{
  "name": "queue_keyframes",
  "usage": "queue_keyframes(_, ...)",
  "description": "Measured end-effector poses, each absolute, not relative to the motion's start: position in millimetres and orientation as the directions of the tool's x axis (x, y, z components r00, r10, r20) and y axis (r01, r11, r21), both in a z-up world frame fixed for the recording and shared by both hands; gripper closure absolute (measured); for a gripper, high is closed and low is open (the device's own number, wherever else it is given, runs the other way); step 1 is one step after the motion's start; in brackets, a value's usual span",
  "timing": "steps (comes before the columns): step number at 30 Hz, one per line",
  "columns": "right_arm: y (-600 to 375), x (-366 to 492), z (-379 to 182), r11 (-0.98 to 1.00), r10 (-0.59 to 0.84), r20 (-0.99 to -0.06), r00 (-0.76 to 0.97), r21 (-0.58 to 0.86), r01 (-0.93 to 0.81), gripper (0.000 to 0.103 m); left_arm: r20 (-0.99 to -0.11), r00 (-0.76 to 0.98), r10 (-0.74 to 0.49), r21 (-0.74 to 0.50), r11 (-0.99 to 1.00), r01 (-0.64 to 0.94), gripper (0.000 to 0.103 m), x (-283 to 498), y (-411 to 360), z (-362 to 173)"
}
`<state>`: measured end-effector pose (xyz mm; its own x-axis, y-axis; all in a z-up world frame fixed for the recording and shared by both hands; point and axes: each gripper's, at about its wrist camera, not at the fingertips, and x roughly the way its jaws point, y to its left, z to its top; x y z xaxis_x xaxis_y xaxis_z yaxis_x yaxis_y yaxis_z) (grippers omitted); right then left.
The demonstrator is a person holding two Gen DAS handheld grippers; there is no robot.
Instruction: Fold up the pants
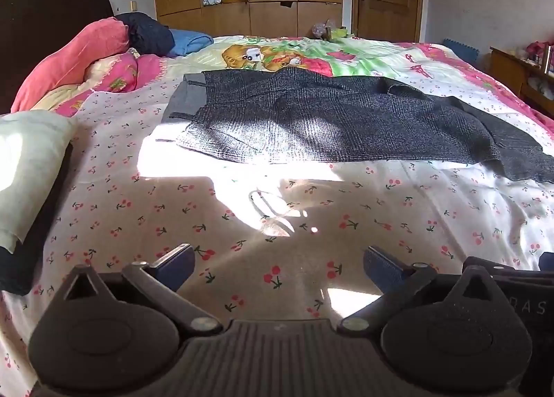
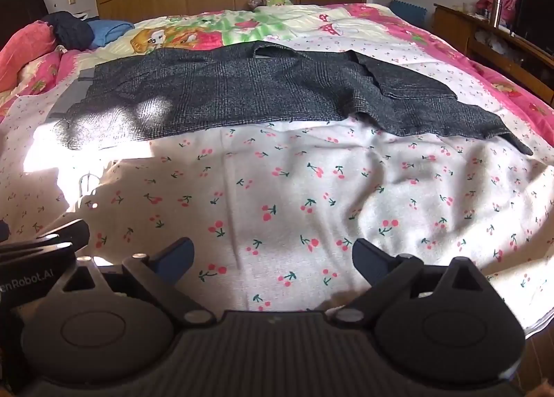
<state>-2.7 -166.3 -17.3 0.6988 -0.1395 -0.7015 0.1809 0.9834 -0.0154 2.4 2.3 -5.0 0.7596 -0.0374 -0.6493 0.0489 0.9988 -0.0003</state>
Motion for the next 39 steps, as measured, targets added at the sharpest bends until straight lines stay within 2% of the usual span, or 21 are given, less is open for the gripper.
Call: queue_keyframes(39,-168.5,-3.9,-14.7,0.985,-0.14,-0.693,0.707,-0.021,0.174,0.008,-0.621,0.783,-0.039,0.012,0.998,0.059,0.0,-3.2,-0.8,0.0)
